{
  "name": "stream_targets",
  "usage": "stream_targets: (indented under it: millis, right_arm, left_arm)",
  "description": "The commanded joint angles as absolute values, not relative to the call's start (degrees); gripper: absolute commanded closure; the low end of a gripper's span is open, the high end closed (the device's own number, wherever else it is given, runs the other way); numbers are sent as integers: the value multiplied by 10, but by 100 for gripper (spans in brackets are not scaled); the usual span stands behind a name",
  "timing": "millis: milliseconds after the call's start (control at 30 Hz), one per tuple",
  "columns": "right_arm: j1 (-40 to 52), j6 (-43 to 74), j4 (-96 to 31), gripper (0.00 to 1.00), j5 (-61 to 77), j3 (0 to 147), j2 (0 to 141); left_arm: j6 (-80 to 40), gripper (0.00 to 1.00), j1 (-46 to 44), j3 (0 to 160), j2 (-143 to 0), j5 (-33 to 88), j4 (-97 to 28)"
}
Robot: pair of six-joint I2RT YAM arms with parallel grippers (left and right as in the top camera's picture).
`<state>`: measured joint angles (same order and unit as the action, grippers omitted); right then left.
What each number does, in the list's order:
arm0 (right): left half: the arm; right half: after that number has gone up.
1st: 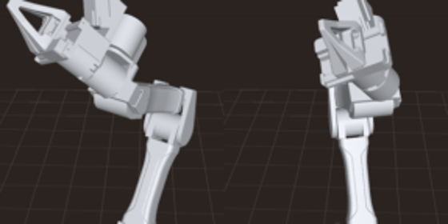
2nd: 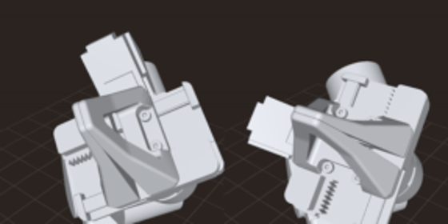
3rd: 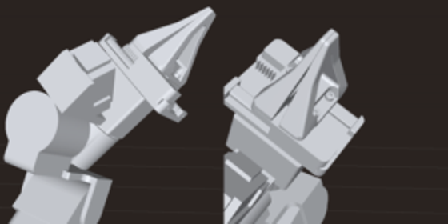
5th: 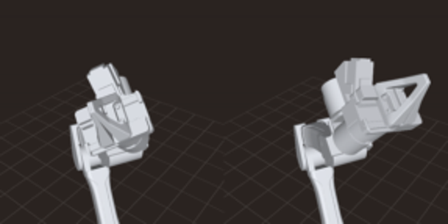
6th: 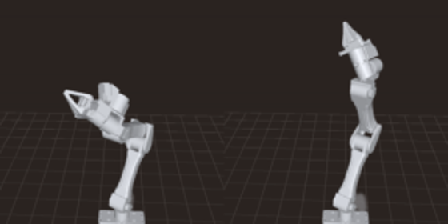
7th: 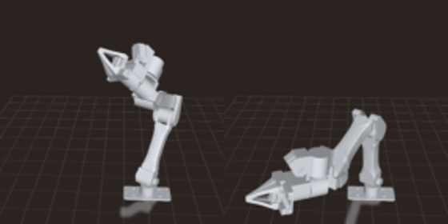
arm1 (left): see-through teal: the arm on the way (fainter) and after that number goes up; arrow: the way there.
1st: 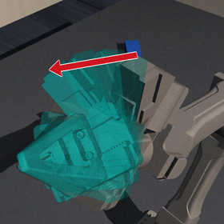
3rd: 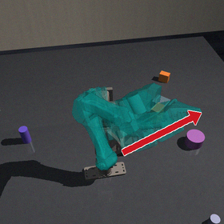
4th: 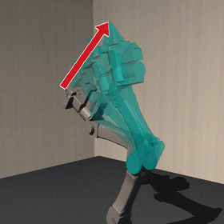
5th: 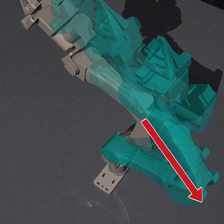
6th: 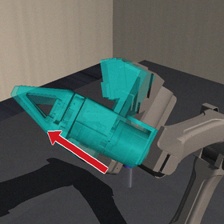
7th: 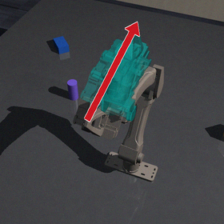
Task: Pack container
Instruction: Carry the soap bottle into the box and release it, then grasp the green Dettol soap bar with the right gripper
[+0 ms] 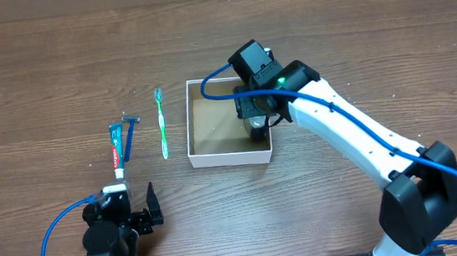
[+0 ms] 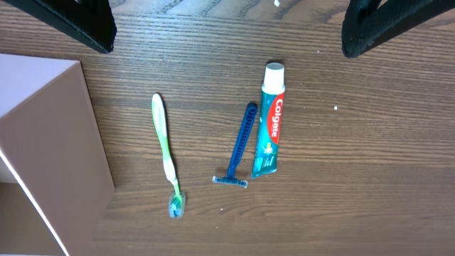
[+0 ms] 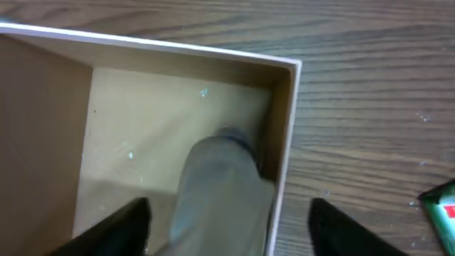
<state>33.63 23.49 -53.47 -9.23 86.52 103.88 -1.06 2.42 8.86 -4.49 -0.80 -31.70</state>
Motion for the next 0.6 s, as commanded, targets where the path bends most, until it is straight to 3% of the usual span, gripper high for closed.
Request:
stream_targets:
  millis: [0,167,333,567]
  right_arm:
    - [338,234,-553,14,-102,894,973]
    - [329,240,-631,8,-90,901,861]
    - [228,225,-741,9,-130,898,827]
    - [77,53,-641,0,-73,771,920]
  left_arm:
    - [-4,0,26,84,-40,0,-317]
    - [-4,0,26,84,-40,0,-317]
    - [-4,0,26,84,-40,0,-317]
    - [-4,0,26,84,-40,0,-317]
